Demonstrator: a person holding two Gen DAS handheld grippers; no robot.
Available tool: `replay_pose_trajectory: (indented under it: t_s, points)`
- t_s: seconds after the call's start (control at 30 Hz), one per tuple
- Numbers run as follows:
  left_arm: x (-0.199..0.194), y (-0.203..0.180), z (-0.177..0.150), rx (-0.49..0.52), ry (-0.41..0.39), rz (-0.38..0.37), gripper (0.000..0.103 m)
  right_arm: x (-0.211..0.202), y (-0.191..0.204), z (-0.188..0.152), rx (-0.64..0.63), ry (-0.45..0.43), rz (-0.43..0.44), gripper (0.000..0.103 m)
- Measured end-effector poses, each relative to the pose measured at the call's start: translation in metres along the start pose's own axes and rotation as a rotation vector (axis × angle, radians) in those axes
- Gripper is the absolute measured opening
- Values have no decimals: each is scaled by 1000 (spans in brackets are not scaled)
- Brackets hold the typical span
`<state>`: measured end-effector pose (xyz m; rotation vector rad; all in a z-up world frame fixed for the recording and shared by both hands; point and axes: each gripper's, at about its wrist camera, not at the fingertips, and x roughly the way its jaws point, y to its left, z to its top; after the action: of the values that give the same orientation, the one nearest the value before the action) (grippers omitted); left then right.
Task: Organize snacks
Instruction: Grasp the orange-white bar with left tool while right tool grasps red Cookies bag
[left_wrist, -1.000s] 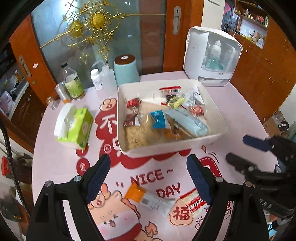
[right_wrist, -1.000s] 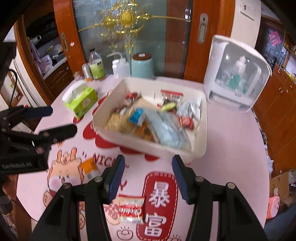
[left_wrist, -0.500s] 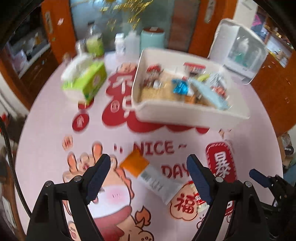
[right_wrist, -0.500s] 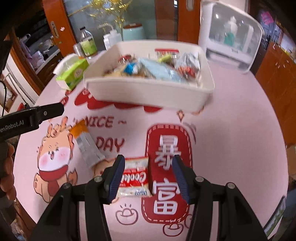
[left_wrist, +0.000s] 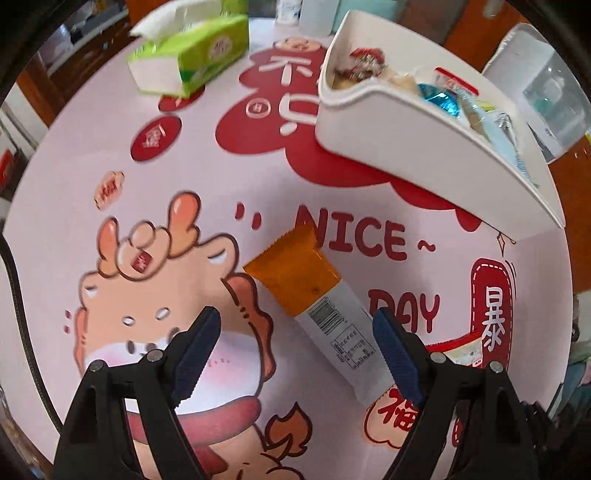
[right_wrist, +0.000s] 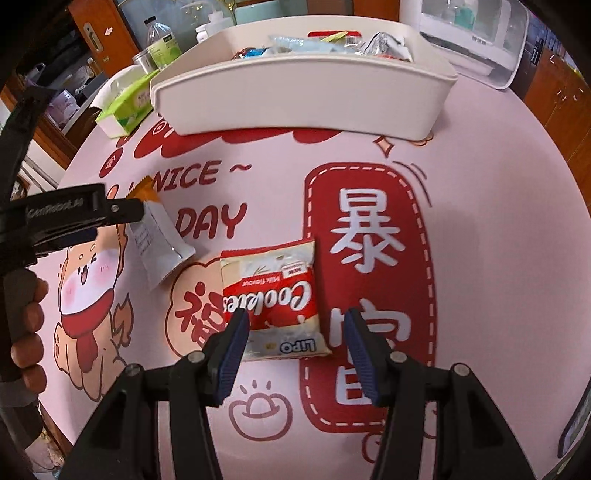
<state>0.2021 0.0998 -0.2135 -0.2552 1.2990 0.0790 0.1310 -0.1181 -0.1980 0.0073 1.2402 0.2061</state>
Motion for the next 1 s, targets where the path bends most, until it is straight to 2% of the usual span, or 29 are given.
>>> replay_pose_trajectory:
  t_s: [0.17, 0.27, 0.57, 0.67, 0.7, 0.73, 0.9, 1.0]
  points:
    - [17, -4, 2, -35, 40, -13, 83, 10, 11, -4, -19, 11, 1, 54]
    - [25, -10, 3, -40, 61, -21, 83, 12, 18, -5, -36, 4, -12, 59]
    - [37, -41, 2, 57, 57, 84, 84, 22, 33, -6, -93, 5, -67, 65]
    - [35, -50, -3, 120, 39, 104, 69, 23, 38, -8, -120, -7, -92, 65]
    - [32, -61, -7, 137, 33, 100, 57, 23, 36, -8, -115, -11, -88, 65]
    - [29, -65, -10, 160, 28, 94, 50, 22, 36, -8, -117, -15, -87, 64]
    - [19, -64, -27, 197, 26, 15, 38, 19, 31, -9, -126, -32, -81, 52]
    - [10, -59, -38, 219, -3, -26, 33, 17, 25, -9, -103, -29, -58, 49]
